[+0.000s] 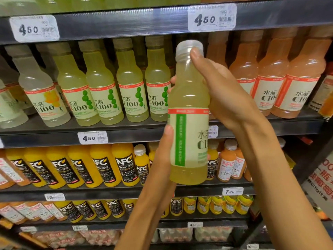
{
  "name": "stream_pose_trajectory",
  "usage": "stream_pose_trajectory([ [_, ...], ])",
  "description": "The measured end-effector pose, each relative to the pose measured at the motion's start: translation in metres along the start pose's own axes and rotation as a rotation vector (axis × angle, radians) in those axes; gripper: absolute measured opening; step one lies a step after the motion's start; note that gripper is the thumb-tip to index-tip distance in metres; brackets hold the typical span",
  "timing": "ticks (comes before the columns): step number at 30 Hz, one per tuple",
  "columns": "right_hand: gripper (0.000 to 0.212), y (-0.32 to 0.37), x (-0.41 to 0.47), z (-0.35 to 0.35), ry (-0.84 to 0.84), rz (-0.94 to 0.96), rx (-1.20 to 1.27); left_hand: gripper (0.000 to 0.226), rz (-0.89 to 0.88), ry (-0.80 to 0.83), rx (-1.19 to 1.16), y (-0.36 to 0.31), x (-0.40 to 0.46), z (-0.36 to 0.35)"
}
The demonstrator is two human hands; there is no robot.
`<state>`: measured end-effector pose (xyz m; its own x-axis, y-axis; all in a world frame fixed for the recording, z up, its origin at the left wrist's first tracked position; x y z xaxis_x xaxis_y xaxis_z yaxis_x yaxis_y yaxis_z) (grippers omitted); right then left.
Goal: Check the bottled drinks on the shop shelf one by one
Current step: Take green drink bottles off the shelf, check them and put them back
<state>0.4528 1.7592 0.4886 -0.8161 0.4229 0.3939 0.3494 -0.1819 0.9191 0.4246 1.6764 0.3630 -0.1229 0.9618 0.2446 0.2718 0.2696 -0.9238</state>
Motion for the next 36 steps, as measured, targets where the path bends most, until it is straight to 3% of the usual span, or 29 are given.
stream_pose_trajectory([
  [3, 0.036, -0.005, 0.001, -0.012, 0.096, -0.004, 0.184, 0.069, 0.023, 0.165, -0.176, -0.004, 0.0, -0.019],
  [6, 0.035, -0.005, 0.0, -0.026, 0.174, 0.027, 0.368, 0.074, 0.058, 0.193, -0.179, 0.002, 0.0, -0.022],
  [11, 0.023, 0.002, -0.001, -0.014, 0.064, 0.052, 0.212, 0.066, 0.049, 0.05, 0.04, -0.002, -0.004, 0.001],
  [15, 0.023, -0.003, 0.002, -0.007, 0.001, -0.032, 0.092, 0.078, 0.092, -0.026, 0.133, -0.001, -0.008, 0.002],
  [18, 0.028, -0.011, 0.005, -0.005, 0.006, -0.105, 0.061, 0.081, 0.103, -0.047, 0.053, 0.002, -0.011, 0.0],
  [23, 0.032, -0.03, 0.007, -0.009, 0.007, -0.163, 0.337, 0.073, 0.124, 0.019, -0.081, 0.002, -0.012, -0.012],
  [28, 0.032, -0.05, 0.005, -0.008, -0.024, -0.284, 0.423, 0.066, 0.143, 0.073, -0.256, -0.001, -0.013, -0.022],
  [36, 0.046, -0.087, -0.005, -0.009, -0.075, -0.477, 0.533, 0.087, 0.172, 0.151, -0.436, -0.004, -0.006, -0.036],
])
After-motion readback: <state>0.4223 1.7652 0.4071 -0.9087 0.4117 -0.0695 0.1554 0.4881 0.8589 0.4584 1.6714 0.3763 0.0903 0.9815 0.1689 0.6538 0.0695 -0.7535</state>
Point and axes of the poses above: each hand's wrist, its own x-axis towards the middle knuckle, its own z-axis out of the back of the hand, y = z × x, the point moved 10 cm from there along x, towards the middle knuckle, and after that the axes turned 10 degrees about y, right-handed, at the moved point
